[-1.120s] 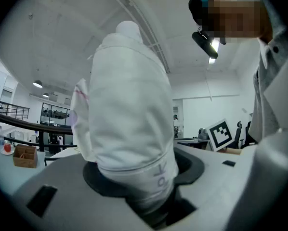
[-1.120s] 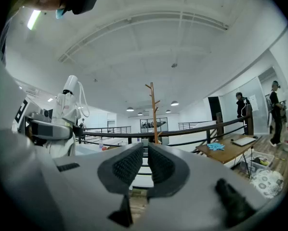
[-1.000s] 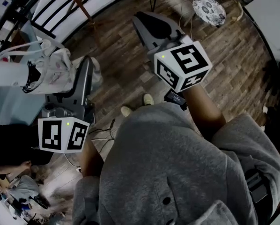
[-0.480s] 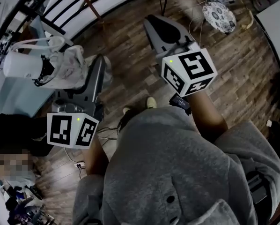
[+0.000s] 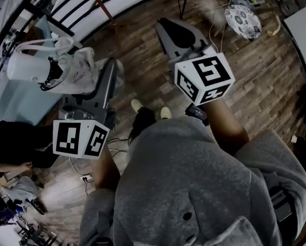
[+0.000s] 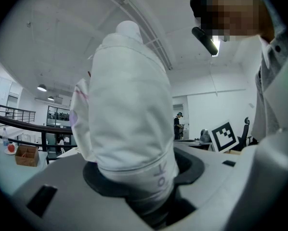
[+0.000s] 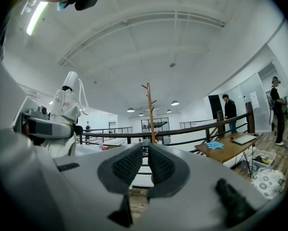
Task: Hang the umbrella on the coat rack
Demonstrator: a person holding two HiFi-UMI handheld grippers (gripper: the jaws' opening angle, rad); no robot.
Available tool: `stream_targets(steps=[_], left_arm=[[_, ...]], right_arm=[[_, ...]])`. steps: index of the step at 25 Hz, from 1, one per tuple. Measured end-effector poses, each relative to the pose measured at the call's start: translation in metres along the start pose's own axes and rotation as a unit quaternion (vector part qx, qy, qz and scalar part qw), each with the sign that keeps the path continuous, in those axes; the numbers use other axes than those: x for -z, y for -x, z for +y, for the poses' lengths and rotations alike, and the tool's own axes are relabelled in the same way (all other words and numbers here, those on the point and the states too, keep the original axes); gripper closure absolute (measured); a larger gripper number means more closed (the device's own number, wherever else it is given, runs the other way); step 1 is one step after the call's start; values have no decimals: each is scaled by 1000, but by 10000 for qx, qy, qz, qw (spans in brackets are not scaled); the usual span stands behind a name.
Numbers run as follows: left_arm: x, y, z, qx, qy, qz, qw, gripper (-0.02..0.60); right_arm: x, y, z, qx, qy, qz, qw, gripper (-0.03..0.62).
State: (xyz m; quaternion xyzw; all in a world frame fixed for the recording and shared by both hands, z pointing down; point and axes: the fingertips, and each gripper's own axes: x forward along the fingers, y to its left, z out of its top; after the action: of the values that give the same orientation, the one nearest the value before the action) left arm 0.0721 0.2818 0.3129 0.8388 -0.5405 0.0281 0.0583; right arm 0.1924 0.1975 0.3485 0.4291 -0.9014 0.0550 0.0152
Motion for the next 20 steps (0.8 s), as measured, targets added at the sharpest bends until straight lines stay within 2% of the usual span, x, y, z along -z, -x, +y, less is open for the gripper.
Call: stream_targets(steps=[15, 20], left_arm=[[9, -6, 17, -8, -131, -91, 9999, 337], [12, -8, 22, -113, -158, -193, 9996, 337]], right_arm=[[6, -27, 7, -36, 203, -61, 9998, 548], [4, -34, 12, -211, 285, -121, 9993, 548]])
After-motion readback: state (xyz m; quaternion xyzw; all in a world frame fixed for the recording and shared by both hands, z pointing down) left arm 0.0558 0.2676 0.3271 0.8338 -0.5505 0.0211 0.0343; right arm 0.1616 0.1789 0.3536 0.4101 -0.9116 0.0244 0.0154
